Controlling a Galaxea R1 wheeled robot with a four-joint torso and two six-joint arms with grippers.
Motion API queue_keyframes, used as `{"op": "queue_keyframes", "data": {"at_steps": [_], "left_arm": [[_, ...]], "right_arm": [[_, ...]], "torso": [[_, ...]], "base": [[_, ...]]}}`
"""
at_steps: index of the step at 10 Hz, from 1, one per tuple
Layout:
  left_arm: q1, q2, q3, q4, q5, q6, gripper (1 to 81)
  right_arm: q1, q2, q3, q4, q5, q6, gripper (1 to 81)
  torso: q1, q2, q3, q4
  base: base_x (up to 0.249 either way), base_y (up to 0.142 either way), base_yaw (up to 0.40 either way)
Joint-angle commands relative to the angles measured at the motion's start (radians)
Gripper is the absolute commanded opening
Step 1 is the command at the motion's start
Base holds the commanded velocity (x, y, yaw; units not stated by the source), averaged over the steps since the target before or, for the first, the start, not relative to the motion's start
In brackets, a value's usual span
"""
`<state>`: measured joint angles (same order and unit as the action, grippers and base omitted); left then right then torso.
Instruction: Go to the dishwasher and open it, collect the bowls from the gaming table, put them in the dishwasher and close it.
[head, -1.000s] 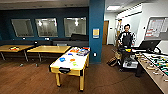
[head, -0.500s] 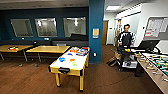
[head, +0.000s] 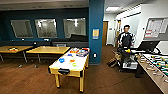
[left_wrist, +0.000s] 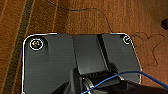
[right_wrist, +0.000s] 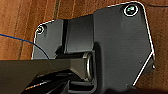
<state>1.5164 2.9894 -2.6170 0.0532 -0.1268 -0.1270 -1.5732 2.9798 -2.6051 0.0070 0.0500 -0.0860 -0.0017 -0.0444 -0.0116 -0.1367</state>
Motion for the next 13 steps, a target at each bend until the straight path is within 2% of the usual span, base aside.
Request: {"op": "queue_keyframes", "data": {"at_steps": [1,7,13], "left_arm": [[-0.075,-0.001,0.006,0.007,0.038,0.006,81.1],[-0.075,-0.002,0.006,0.005,0.038,0.006,81.1],[-0.075,-0.002,0.006,0.005,0.038,0.004,81.1]], "right_arm": [[0.067,0.0,0.005,-0.004,-0.047,-0.003,81.1],[0.07,0.004,0.005,-0.004,-0.047,-0.003,81.1],[0.066,0.006,0.005,-0.004,-0.048,-0.005,81.1]], "torso": [[0.002,0.0,0.0,0.0],[0.003,0.001,0.0,0.0],[0.003,0.001,0.0,0.0]], "base": [[0.135,0.0,0.0],[0.135,0.0,0.0],[0.134,0.062,0.0]]}}
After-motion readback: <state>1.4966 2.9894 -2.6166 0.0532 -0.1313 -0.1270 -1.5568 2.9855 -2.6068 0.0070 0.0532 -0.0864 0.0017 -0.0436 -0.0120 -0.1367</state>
